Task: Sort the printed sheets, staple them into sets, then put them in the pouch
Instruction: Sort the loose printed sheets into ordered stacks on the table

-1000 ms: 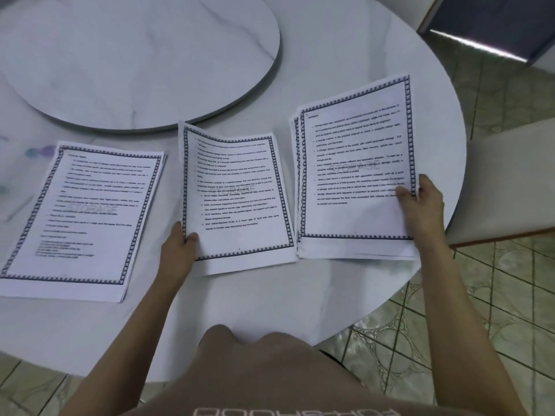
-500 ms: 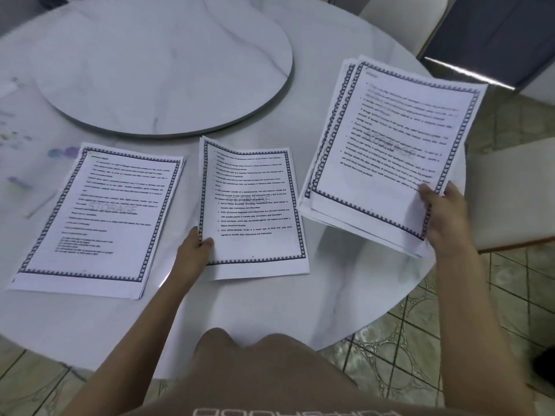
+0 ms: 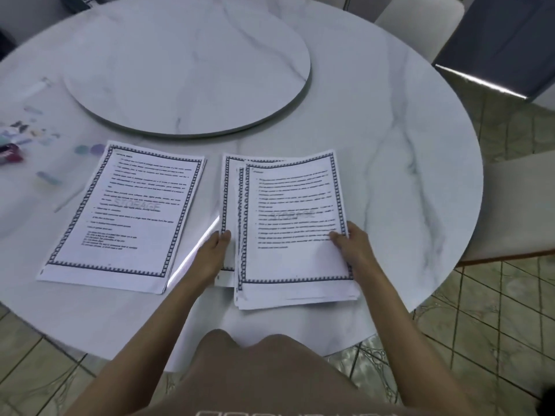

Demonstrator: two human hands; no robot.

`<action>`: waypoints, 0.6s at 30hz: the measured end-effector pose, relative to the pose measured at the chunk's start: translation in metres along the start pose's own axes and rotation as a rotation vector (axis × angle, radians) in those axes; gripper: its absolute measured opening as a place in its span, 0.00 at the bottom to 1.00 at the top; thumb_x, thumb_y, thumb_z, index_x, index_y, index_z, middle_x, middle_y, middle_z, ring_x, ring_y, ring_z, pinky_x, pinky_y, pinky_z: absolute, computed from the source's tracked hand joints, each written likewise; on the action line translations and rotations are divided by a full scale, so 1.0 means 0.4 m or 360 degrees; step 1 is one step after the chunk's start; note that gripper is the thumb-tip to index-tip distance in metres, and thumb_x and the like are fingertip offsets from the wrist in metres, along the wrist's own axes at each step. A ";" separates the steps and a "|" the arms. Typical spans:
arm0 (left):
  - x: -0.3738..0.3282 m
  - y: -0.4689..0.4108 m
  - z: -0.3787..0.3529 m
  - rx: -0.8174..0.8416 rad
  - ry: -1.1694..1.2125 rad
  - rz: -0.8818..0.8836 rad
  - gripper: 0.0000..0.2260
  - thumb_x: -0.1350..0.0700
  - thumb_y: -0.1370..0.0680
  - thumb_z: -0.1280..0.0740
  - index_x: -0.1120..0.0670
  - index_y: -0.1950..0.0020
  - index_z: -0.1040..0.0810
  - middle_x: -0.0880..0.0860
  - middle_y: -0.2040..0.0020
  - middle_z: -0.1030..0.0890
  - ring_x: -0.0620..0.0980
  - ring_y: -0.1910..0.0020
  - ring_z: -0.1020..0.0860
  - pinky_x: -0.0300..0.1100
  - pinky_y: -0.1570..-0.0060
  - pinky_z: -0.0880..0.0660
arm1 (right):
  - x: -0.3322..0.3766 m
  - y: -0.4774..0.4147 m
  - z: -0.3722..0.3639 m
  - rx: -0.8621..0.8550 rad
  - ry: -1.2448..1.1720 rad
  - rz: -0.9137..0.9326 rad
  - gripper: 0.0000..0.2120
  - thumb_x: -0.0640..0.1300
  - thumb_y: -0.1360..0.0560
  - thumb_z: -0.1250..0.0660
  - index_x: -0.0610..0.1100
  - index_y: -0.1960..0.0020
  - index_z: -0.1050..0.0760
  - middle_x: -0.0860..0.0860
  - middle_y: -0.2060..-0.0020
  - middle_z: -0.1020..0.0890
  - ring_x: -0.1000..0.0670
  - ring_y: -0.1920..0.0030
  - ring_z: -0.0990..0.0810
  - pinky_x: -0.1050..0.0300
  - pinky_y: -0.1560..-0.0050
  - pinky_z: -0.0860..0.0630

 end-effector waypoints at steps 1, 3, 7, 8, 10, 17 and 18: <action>0.002 -0.001 0.001 0.0035 -0.0002 -0.0012 0.14 0.50 0.18 0.48 0.53 0.38 0.30 0.46 0.45 0.29 0.46 0.43 0.33 0.36 0.52 0.34 | 0.001 0.007 -0.019 0.0018 0.0016 -0.0007 0.14 0.36 0.24 0.37 0.41 0.38 0.26 0.44 0.43 0.20 0.47 0.47 0.22 0.54 0.44 0.25; 0.012 -0.008 0.005 0.0102 -0.0035 -0.0042 0.17 0.50 0.19 0.45 0.55 0.33 0.32 0.51 0.35 0.27 0.50 0.40 0.28 0.39 0.47 0.32 | 0.005 0.014 -0.055 0.0034 0.0058 -0.0005 0.14 0.37 0.24 0.38 0.41 0.39 0.26 0.44 0.44 0.20 0.48 0.48 0.23 0.55 0.44 0.26; 0.021 -0.010 0.010 0.0123 -0.0113 -0.0169 0.17 0.56 0.19 0.43 0.54 0.30 0.35 0.51 0.33 0.27 0.50 0.36 0.28 0.40 0.41 0.33 | 0.024 0.024 -0.090 -0.0011 0.0178 0.0046 0.12 0.38 0.23 0.39 0.39 0.40 0.26 0.44 0.45 0.20 0.48 0.49 0.24 0.58 0.47 0.29; 0.020 -0.004 0.010 0.0110 -0.0106 -0.0220 0.17 0.56 0.19 0.43 0.53 0.29 0.36 0.49 0.34 0.28 0.48 0.37 0.29 0.39 0.41 0.34 | 0.029 0.027 -0.090 -0.0002 0.0188 0.0064 0.12 0.38 0.23 0.38 0.40 0.41 0.26 0.45 0.45 0.20 0.49 0.50 0.24 0.58 0.47 0.28; 0.018 0.011 0.013 0.0075 -0.0031 -0.0289 0.19 0.56 0.19 0.44 0.53 0.28 0.38 0.46 0.37 0.29 0.44 0.39 0.31 0.37 0.39 0.36 | 0.031 0.029 -0.084 0.0039 0.0132 0.0113 0.11 0.39 0.24 0.37 0.42 0.41 0.26 0.46 0.45 0.20 0.51 0.52 0.23 0.57 0.48 0.27; -0.049 0.032 0.056 -0.0045 0.0221 -0.0576 0.15 0.58 0.20 0.42 0.47 0.34 0.34 0.39 0.43 0.25 0.33 0.44 0.27 0.30 0.41 0.32 | 0.062 0.008 -0.031 0.0034 -0.0188 0.0166 0.29 0.48 0.27 0.32 0.45 0.29 0.37 0.50 0.37 0.28 0.51 0.39 0.28 0.59 0.43 0.31; -0.067 0.033 0.061 -0.0046 0.0252 -0.0616 0.14 0.58 0.20 0.42 0.45 0.35 0.33 0.38 0.44 0.25 0.32 0.43 0.28 0.31 0.40 0.31 | 0.077 0.006 -0.027 0.0100 -0.0282 0.0181 0.32 0.52 0.29 0.31 0.45 0.29 0.38 0.50 0.37 0.27 0.52 0.39 0.26 0.58 0.41 0.30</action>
Point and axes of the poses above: each hand's wrist, its own y-axis away from the middle knuckle, its own z-axis out of the back of the hand, x = y × z, the point moved 2 cm from there along -y, towards the middle knuckle
